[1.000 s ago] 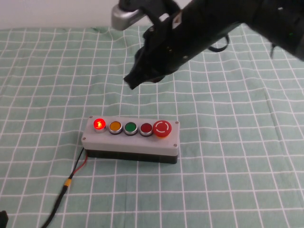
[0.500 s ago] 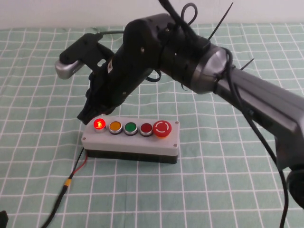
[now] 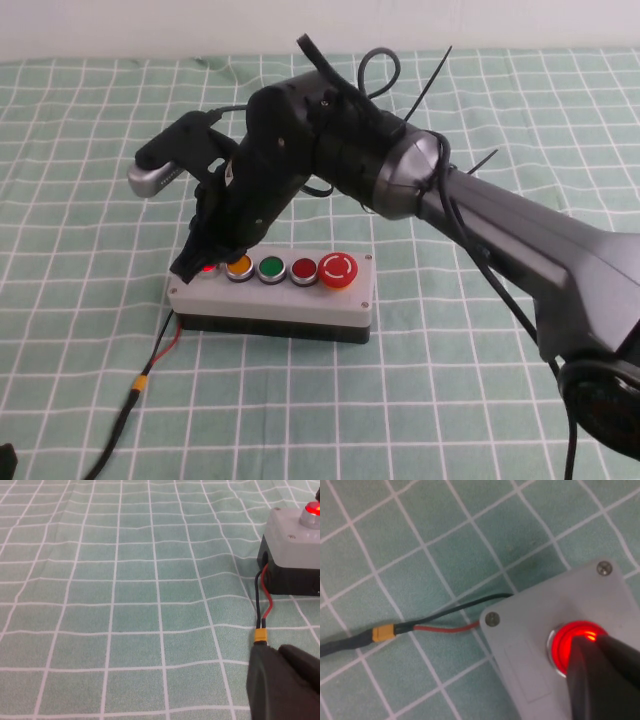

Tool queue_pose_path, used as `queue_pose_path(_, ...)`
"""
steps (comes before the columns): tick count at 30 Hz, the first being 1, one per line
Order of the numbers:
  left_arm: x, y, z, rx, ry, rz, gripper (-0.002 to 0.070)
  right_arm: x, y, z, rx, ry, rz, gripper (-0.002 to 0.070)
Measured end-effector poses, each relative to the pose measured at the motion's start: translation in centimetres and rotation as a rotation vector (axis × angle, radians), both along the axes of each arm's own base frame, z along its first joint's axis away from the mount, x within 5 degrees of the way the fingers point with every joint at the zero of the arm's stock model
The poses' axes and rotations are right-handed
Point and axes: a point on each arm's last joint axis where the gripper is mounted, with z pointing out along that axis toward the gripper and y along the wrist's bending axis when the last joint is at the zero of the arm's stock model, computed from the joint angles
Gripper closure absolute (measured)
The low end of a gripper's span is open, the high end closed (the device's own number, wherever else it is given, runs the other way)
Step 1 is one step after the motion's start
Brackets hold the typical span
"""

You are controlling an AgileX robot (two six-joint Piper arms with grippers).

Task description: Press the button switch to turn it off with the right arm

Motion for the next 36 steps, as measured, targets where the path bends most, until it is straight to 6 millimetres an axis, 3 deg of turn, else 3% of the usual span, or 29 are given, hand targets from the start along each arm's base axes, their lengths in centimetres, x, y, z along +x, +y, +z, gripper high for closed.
queue_pose_path(4,0.0,0.0,0.0,0.0,0.0,0.0,0.0678,-0.2,-0.4,2.7,0.01,-0.057,-0.003,0.0691)
queue_pose_path(8,0.0,0.0,0.0,0.0,0.0,0.0,0.0678,-1.5,-1.8,9.7,0.122,-0.174,-0.008,0.0691)
queue_pose_path(12,0.0,0.0,0.0,0.0,0.0,0.0,0.0678,-4.2,-4.9,17.5,0.226,-0.297,-0.014,0.0691)
queue_pose_path(16,0.0,0.0,0.0,0.0,0.0,0.0,0.0678,-6.9,-8.7,22.4,0.203,-0.384,-0.037,0.0691)
queue_pose_path(23,0.0,0.0,0.0,0.0,0.0,0.0,0.0678,-10.4,-13.8,27.6,0.2,-0.5,-0.089,0.0691)
queue_pose_path(28,0.0,0.0,0.0,0.0,0.0,0.0,0.0678,-14.5,-18.2,31.8,0.293,-0.586,-0.107,0.0691)
queue_pose_path(32,0.0,0.0,0.0,0.0,0.0,0.0,0.0678,-17.3,-21.1,33.2,0.318,-0.608,-0.11,0.0691)
queue_pose_path(36,0.0,0.0,0.0,0.0,0.0,0.0,0.0678,-19.8,-23.8,32.2,0.281,-0.577,-0.109,0.0691)
